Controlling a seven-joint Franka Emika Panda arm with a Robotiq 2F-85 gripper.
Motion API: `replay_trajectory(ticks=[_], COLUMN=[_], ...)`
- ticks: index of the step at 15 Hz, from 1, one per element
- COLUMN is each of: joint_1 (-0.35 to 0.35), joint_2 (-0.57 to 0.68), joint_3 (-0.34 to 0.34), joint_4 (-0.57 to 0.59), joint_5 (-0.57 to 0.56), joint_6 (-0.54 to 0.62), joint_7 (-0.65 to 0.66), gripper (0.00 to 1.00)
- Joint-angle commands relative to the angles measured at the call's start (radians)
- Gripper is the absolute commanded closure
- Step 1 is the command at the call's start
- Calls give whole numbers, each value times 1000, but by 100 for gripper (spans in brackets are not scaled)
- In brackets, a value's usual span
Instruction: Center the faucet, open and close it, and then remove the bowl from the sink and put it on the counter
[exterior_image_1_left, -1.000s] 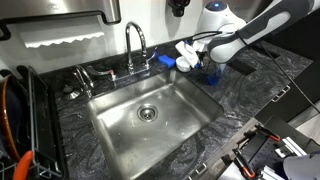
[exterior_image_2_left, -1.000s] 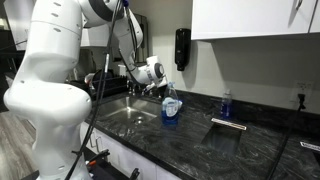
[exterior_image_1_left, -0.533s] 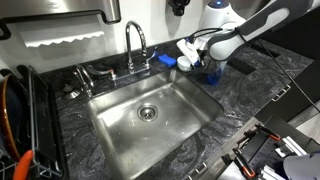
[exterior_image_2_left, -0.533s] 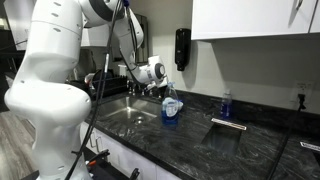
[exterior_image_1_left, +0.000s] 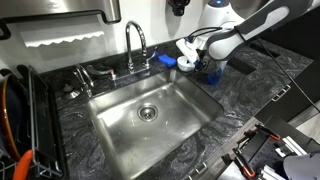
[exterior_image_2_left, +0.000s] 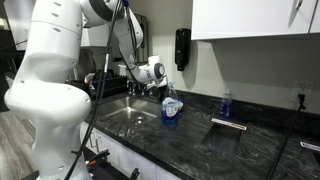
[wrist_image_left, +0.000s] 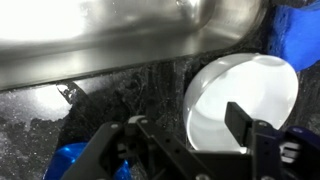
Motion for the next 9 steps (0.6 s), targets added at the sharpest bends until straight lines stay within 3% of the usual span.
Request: replay_trajectory(ticks=[1, 4, 9], joint_1=[-9, -29, -68], joint_2=[-29, -81, -162], joint_3=[6, 25, 79], joint_4=[-25, -33, -29], joint_5=[8, 36, 174], joint_6=[24, -10, -83], joint_7=[-17, -77, -251], gripper=[1, 0, 0])
